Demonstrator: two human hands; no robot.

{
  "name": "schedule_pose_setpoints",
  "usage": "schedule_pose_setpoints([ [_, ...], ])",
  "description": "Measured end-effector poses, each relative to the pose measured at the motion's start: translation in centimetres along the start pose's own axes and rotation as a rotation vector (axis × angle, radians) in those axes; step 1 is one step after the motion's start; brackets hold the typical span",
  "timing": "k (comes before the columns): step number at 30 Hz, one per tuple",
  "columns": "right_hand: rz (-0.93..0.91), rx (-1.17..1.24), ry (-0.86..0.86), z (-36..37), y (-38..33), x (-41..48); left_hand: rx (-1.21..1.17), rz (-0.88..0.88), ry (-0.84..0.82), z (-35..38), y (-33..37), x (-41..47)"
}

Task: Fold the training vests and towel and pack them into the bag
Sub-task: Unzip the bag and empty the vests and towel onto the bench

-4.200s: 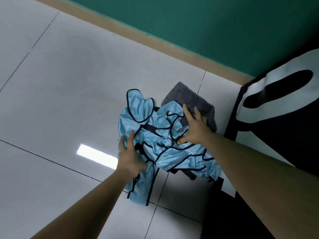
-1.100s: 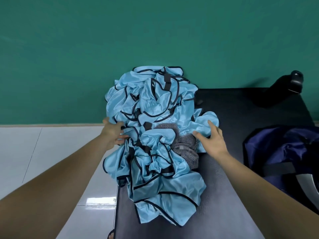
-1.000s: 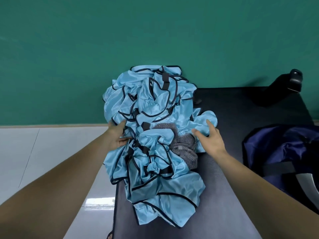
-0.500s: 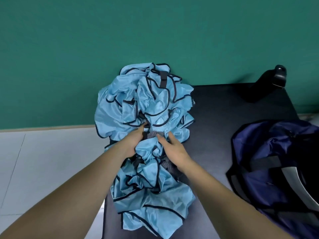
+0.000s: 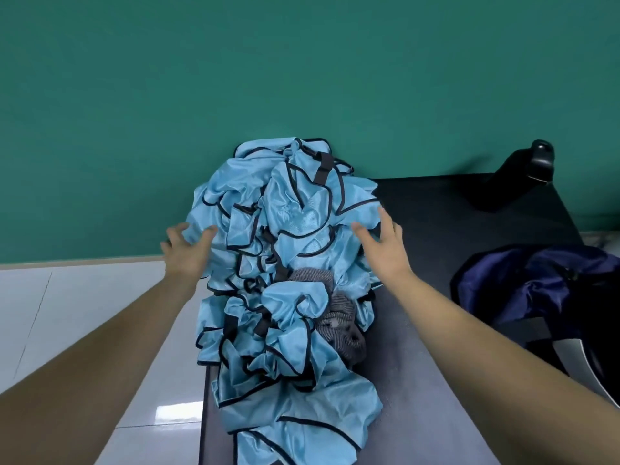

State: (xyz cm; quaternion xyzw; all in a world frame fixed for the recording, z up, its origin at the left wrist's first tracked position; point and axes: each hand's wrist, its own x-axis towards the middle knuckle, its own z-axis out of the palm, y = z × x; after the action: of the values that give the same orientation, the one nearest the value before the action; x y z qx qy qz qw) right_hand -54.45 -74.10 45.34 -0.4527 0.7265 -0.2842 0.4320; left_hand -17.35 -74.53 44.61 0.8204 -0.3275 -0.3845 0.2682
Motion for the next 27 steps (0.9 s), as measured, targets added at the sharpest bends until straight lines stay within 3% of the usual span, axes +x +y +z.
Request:
schedule_pose_setpoints([
  [2,0.092,0.124,-0.051,0.3,-1.2,1.6,-0.195,-0.177,-0.098,0.8,0.0,1.6],
  [8,0.176,0.284,-0.159,4.4,-2.0,4.3,-0.324,-0.201,-0.343,3.1,3.9,2.8],
  [10,0.183,0.37,-0.22,6.3,-3.3,4.2,-0.446,-0.239,-0.505,4.0,5.7,2.5],
  [13,0.11,0.416,-0.311,8.7,-5.4,3.9,-0.522,-0.041,-0.669,5.7,9.5,-0.8],
  [15,0.022,0.355,-0.334,9.5,-6.1,4.0,-0.501,0.007,-0.667,6.5,10.3,-1.2],
  [17,-0.056,0.117,-0.367,9.4,-5.6,4.1,-0.408,-0.035,-0.66,6.7,9.8,-0.6],
  [20,-0.16,-0.374,-0.412,8.1,-3.8,4.6,0.042,-0.014,-0.455,7.1,7.8,0.3],
  [22,-0.191,-0.422,-0.349,6.9,-3.4,4.5,0.181,0.097,-0.333,6.8,7.6,-0.5],
  [27,-0.217,-0.272,-0.075,1.3,-0.2,2.0,0.091,0.283,-0.159,2.6,4.5,-1.5],
])
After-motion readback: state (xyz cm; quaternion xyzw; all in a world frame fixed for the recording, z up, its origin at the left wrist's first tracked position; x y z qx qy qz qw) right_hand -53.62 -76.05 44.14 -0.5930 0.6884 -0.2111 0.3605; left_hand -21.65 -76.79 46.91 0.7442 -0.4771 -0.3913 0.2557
